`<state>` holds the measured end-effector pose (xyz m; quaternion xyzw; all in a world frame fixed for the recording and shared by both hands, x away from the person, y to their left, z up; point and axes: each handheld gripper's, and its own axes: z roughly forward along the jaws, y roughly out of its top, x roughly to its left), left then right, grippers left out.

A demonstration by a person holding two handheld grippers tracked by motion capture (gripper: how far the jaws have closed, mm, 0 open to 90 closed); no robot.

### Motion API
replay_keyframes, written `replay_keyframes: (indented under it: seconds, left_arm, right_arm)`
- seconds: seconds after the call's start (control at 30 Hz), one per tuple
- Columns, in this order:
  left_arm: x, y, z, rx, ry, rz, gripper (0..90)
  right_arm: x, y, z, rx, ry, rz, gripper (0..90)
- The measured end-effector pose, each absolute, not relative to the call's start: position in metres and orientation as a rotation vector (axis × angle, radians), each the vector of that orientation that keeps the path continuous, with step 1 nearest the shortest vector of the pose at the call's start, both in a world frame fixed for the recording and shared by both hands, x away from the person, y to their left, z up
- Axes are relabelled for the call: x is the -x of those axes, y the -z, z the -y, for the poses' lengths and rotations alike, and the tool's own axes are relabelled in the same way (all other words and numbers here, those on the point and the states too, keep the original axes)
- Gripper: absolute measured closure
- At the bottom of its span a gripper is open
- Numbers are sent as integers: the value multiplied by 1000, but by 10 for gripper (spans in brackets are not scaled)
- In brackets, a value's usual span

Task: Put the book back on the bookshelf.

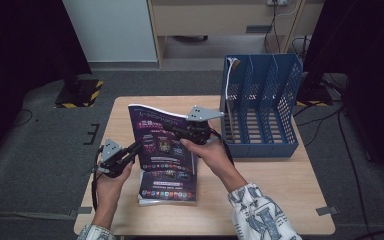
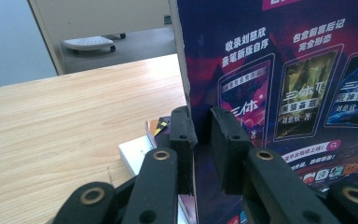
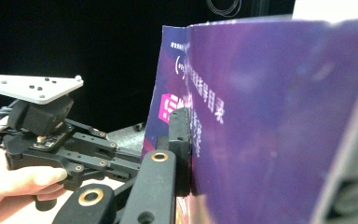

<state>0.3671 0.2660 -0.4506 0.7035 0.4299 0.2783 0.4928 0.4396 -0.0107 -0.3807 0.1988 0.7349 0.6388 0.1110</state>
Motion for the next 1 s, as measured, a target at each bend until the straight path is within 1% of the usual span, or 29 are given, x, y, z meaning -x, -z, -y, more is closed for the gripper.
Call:
replay_keyframes:
  seconds: [0.1, 0.17, 0.27, 0.33, 0.47, 0.5, 0.6, 0.8, 0.93, 1.0]
  left_arm:
    - [-367, 452, -266, -1703, -679, -1056, 754]
    - [-367, 454, -266, -1713, -690, -1058, 674]
    - [-368, 457, -268, -1716, -693, -1080, 513]
    - [-368, 460, -274, -1699, -698, -1101, 464]
    - [-369, 468, -287, -1727, -720, -1139, 449]
    - [-370, 470, -291, -1727, -716, -1152, 428]
    - [-372, 475, -298, -1717, -722, -1200, 404]
    - [-379, 488, -301, -1758, -682, -1274, 245]
    - [-383, 494, -298, -1778, -625, -1296, 159]
    - [-384, 496, -297, -1789, -604, -1298, 134]
  right_arm:
    - [-437, 379, 10, -592, -1838, -2143, 824]
    - [-434, 378, 9, -588, -1836, -2146, 825]
    - [-429, 376, 6, -567, -1823, -2150, 826]
    - [-429, 374, 7, -565, -1827, -2137, 826]
    - [-427, 366, 12, -558, -1849, -2106, 825]
    - [-426, 362, 14, -560, -1838, -2091, 826]
    - [-426, 358, 18, -566, -1833, -2071, 825]
    - [-427, 348, 33, -590, -1836, -2032, 826]
    - [-425, 346, 42, -593, -1824, -2027, 825]
    - [-425, 345, 47, -604, -1817, -2024, 825]
